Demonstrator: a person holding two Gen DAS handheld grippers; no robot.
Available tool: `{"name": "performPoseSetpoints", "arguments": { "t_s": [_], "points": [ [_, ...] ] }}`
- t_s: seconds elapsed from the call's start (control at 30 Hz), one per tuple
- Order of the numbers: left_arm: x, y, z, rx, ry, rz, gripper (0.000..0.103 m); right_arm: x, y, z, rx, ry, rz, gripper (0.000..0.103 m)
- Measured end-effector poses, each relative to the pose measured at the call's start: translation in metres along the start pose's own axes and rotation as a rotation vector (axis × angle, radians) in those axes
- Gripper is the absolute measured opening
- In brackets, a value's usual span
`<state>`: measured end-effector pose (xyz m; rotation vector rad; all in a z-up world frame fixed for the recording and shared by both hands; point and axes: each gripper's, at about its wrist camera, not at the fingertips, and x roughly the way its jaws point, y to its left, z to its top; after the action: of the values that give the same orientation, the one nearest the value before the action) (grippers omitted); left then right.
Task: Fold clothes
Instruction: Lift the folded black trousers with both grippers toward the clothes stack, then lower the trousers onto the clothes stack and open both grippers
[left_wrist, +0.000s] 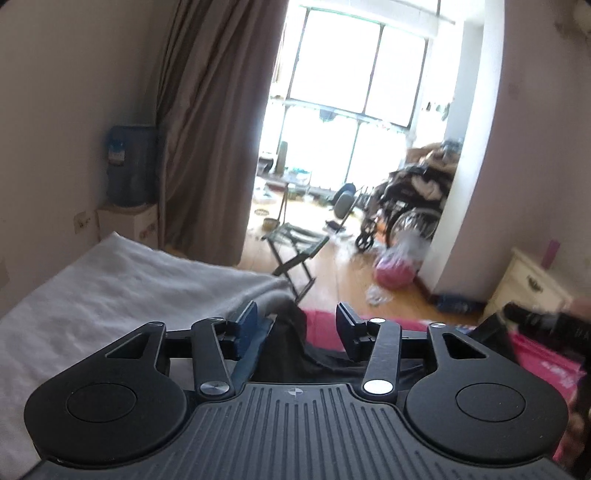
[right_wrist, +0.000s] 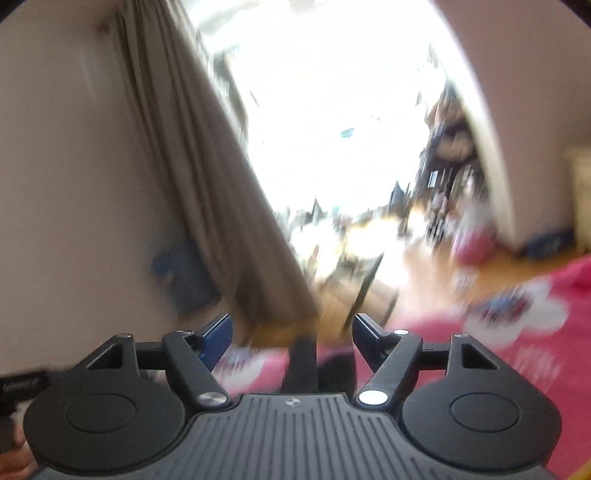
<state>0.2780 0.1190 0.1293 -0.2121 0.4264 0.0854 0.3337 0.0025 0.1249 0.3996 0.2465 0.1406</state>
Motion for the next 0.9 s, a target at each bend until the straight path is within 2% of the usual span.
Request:
{"name": "performPoseSetpoints", "arguments": {
  "t_s": [0.1, 0.13, 0.23, 0.27, 0.33, 0.4, 0.43, 0.5, 0.63, 0.7, 0.77, 0.9],
  "points": [
    [-0.009, -0.001, -0.001, 0.025, 0.009, -0.029, 0.049, -0.025, -0.003, 0.010, -0.013, -0.063, 0.024, 0.072],
    [-0.012, -0.002, -0.002, 0.035, 0.024, -0.039, 0.049, -0.030, -0.003, 0.011, -0.023, -0.056, 0.049, 0.071],
    [-0.008, -0.013, -0.009, 0.081, 0.086, -0.101, 0.049, -0.022, 0.020, 0.002, -0.121, 0.079, 0.139, 0.060],
    [-0.007, -0.017, -0.014, 0.090, 0.112, -0.100, 0.049, -0.017, 0.030, -0.003, -0.162, 0.132, 0.163, 0.057],
    [-0.011, -0.018, -0.026, 0.069, 0.162, -0.104, 0.049, -0.004, 0.057, -0.019, -0.233, 0.227, 0.212, 0.052],
    [-0.019, -0.016, -0.039, 0.043, 0.200, -0.124, 0.049, 0.008, 0.080, -0.033, -0.294, 0.290, 0.271, 0.041],
    [-0.025, -0.016, -0.046, 0.035, 0.215, -0.137, 0.049, 0.014, 0.091, -0.039, -0.324, 0.319, 0.302, 0.039],
    [-0.041, -0.012, -0.065, 0.017, 0.210, -0.168, 0.049, 0.025, 0.113, -0.051, -0.392, 0.375, 0.354, 0.032],
    [-0.051, -0.014, -0.103, 0.098, 0.153, -0.156, 0.049, 0.052, 0.159, -0.065, -0.538, 0.471, 0.410, 0.030],
    [-0.046, -0.014, -0.114, 0.107, 0.129, -0.129, 0.049, 0.067, 0.179, -0.075, -0.592, 0.493, 0.398, 0.030],
    [-0.037, -0.007, -0.122, 0.075, 0.104, -0.108, 0.049, 0.084, 0.189, -0.085, -0.602, 0.517, 0.366, 0.030],
    [-0.019, 0.017, -0.135, -0.041, 0.147, -0.117, 0.049, 0.136, 0.189, -0.106, -0.541, 0.581, 0.230, 0.030]
  ]
}}
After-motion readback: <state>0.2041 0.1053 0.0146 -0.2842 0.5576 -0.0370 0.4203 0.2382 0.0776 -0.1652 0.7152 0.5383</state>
